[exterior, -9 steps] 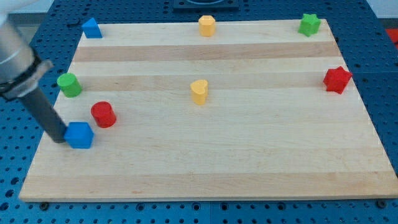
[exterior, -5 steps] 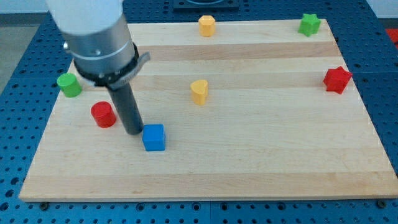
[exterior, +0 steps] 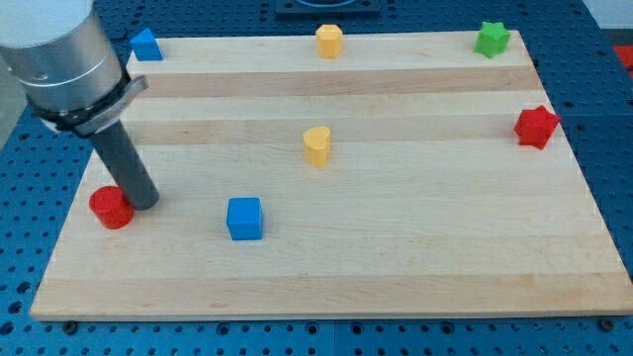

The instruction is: Move red circle towards the bottom left

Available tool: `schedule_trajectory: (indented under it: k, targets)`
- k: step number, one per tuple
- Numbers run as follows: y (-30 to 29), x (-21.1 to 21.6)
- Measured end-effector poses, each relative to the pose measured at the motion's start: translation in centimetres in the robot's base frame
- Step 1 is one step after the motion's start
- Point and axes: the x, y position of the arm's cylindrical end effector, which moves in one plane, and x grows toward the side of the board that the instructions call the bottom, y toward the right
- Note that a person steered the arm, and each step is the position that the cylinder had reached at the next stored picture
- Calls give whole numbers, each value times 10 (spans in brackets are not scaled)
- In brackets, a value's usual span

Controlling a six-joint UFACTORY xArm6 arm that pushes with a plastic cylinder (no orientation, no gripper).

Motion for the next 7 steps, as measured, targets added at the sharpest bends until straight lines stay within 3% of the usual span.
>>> schedule_trajectory:
  k: [2,6,7]
  targets:
    - [-20,-22]
    - [-54,67]
    - [-47,63]
